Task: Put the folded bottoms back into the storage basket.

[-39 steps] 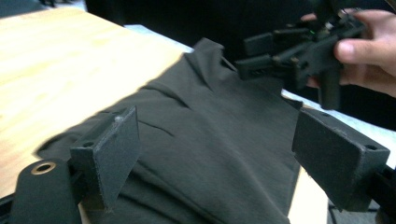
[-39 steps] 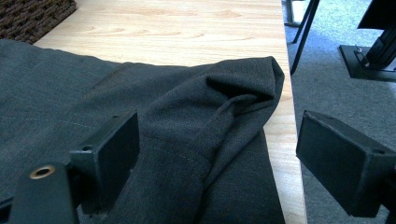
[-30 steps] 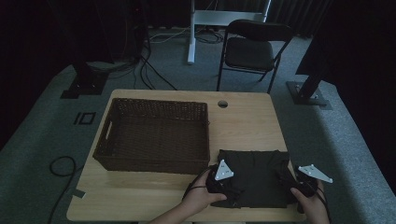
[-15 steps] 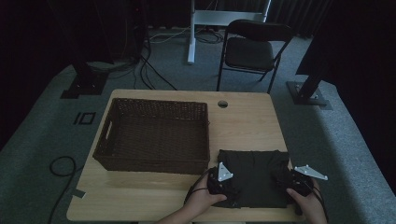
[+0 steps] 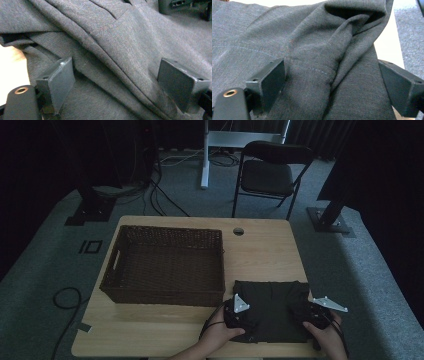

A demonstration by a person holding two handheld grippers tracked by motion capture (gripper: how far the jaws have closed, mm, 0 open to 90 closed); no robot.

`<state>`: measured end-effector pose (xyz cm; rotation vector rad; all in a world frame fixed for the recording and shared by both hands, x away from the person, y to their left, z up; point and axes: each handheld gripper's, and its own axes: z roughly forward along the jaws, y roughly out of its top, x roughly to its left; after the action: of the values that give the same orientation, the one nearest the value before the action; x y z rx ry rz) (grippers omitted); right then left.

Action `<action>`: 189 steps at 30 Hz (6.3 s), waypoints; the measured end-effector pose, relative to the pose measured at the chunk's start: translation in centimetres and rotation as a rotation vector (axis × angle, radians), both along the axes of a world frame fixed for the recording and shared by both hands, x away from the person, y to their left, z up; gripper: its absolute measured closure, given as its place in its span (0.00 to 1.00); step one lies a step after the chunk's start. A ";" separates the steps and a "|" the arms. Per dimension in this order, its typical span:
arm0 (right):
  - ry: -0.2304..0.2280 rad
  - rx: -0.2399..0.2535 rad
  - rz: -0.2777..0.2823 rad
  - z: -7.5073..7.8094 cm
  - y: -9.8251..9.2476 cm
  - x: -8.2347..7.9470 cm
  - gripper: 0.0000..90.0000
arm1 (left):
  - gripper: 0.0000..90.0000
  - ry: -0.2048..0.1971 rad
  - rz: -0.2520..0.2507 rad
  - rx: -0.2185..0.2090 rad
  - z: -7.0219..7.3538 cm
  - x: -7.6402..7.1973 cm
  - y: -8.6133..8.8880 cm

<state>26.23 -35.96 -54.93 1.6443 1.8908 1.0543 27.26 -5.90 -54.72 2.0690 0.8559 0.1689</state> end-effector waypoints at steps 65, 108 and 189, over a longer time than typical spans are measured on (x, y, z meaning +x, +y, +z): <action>-0.185 0.036 0.051 10.1 1.5 -1.7 0.73 | 0.83 -0.137 -0.126 -0.047 10.4 1.7 -0.7; -0.335 0.067 0.210 19.9 12.4 5.4 0.73 | 0.83 -0.230 -0.027 -0.109 20.1 7.0 11.9; -0.270 0.146 0.321 10.2 34.7 14.5 0.73 | 0.83 -0.168 0.233 -0.058 11.1 13.2 31.6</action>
<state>40.73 -1.24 -44.71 1.2143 1.9699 1.4920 40.50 25.74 -43.57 1.8683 0.9837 0.4335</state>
